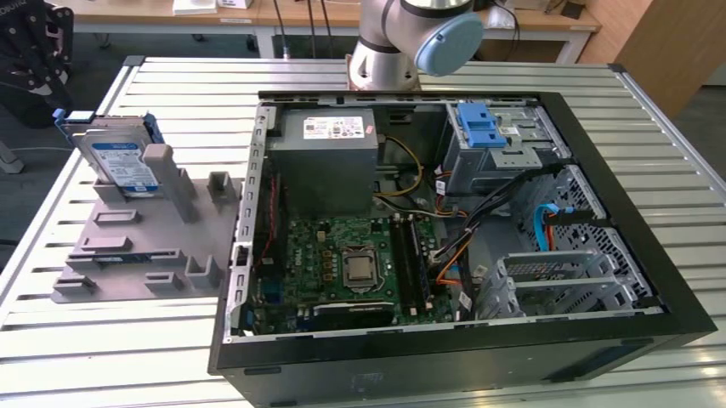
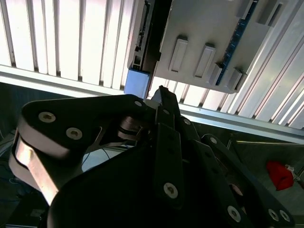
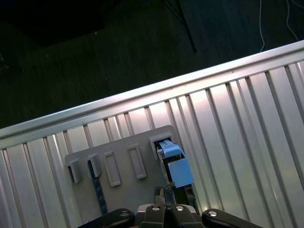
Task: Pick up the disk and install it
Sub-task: 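Pick up the disk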
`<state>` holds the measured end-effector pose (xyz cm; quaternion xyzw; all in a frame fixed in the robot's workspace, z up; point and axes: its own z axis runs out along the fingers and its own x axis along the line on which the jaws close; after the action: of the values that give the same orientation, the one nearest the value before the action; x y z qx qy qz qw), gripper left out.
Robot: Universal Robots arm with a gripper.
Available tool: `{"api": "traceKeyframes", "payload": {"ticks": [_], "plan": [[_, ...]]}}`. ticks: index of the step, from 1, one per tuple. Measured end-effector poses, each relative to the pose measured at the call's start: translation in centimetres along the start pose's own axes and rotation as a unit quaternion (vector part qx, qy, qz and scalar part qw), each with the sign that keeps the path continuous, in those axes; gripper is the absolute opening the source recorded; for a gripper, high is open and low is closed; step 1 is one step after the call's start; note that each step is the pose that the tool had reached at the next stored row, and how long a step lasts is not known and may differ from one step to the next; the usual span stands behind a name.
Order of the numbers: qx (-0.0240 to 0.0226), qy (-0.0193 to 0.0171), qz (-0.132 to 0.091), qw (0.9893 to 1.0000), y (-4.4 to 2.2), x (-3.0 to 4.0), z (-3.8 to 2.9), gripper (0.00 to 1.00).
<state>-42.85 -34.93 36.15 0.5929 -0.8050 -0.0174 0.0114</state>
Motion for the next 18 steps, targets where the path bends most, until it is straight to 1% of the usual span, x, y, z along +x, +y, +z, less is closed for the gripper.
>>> {"api": "traceKeyframes", "payload": {"ticks": [18], "plan": [[0.0,0.0005,-0.012,0.9999,0.0,0.0,0.0,0.11]]}}
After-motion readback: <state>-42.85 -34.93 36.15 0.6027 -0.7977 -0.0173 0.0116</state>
